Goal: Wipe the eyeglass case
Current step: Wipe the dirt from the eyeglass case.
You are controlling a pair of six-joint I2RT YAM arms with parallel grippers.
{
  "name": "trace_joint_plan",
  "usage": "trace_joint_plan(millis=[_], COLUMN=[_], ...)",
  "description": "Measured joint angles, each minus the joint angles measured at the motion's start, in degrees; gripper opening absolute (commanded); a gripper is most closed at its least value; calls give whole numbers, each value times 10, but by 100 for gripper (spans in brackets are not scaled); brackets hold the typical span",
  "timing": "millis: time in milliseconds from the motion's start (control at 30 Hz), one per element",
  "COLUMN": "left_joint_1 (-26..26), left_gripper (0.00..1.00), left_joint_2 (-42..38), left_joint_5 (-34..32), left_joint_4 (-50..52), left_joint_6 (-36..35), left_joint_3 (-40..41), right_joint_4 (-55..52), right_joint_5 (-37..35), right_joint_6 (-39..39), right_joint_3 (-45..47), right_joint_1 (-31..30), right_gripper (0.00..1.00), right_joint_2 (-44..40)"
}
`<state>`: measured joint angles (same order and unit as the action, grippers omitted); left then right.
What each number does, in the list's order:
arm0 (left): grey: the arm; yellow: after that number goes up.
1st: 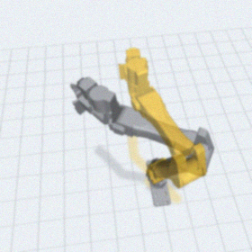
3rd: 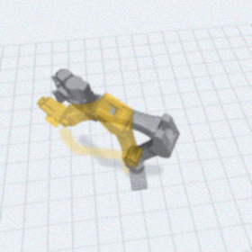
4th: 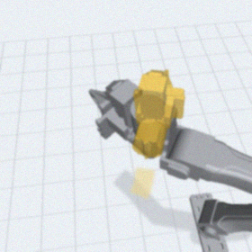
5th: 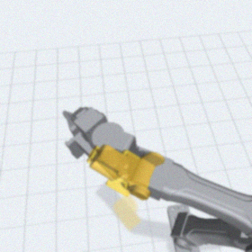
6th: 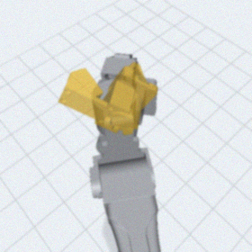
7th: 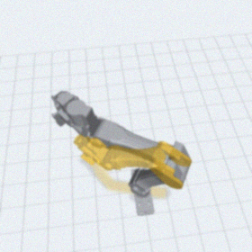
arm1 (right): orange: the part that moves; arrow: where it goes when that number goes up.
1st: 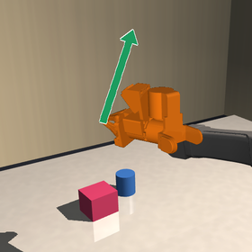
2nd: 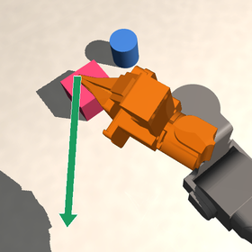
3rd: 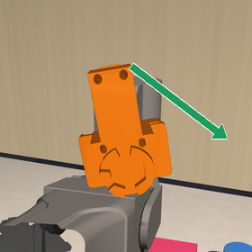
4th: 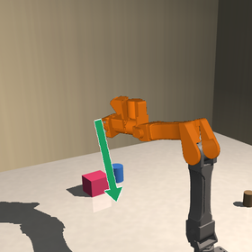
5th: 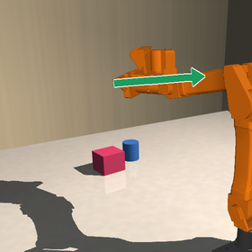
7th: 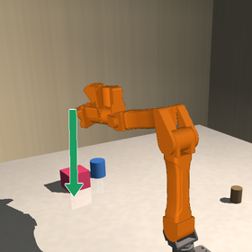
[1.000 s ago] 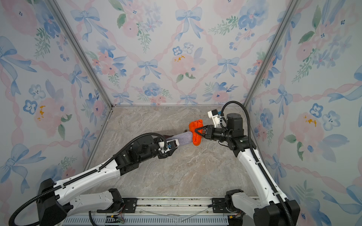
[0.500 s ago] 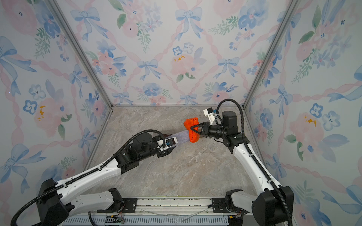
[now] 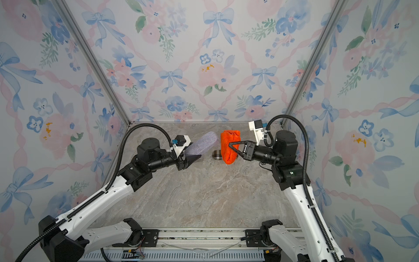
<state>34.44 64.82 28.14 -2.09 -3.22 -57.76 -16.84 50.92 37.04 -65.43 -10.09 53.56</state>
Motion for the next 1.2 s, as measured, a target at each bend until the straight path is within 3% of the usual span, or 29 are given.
trace_joint_plan(millis=[133, 267, 367, 467, 700, 967, 1067, 1200], left_joint_1=[-10, -8, -14, -19, -11, -16, -22, -30], left_gripper=[12, 12, 12, 12, 12, 12, 13, 13], left_joint_2=[1, 15, 23, 31, 36, 40, 53, 60], left_joint_5=[105, 183, 201, 203, 211, 263, 269, 252], left_joint_4=[-65, -115, -142, -166, -193, -212, -221, -231], left_joint_6=[152, 273, 348, 408, 466, 501, 516, 525], left_joint_3=[15, 11, 9, 7, 7, 2, -10, -20], right_joint_4=[64, 109, 157, 213, 263, 356, 397, 407], right_joint_5=[-43, -113, -148, -150, -128, -171, -150, -65], right_joint_6=[7, -29, -49, -51, -51, -49, -27, 5], right_joint_3=[30, 30, 30, 27, 23, 96, 95, 14], right_joint_1=[-15, -133, -205, -212, -174, -231, -217, -165], right_gripper=[0, 0, 0, 0, 0, 0, 0, 0], right_joint_2=[-38, -18, 17, 49, 70, 42, 62, 133])
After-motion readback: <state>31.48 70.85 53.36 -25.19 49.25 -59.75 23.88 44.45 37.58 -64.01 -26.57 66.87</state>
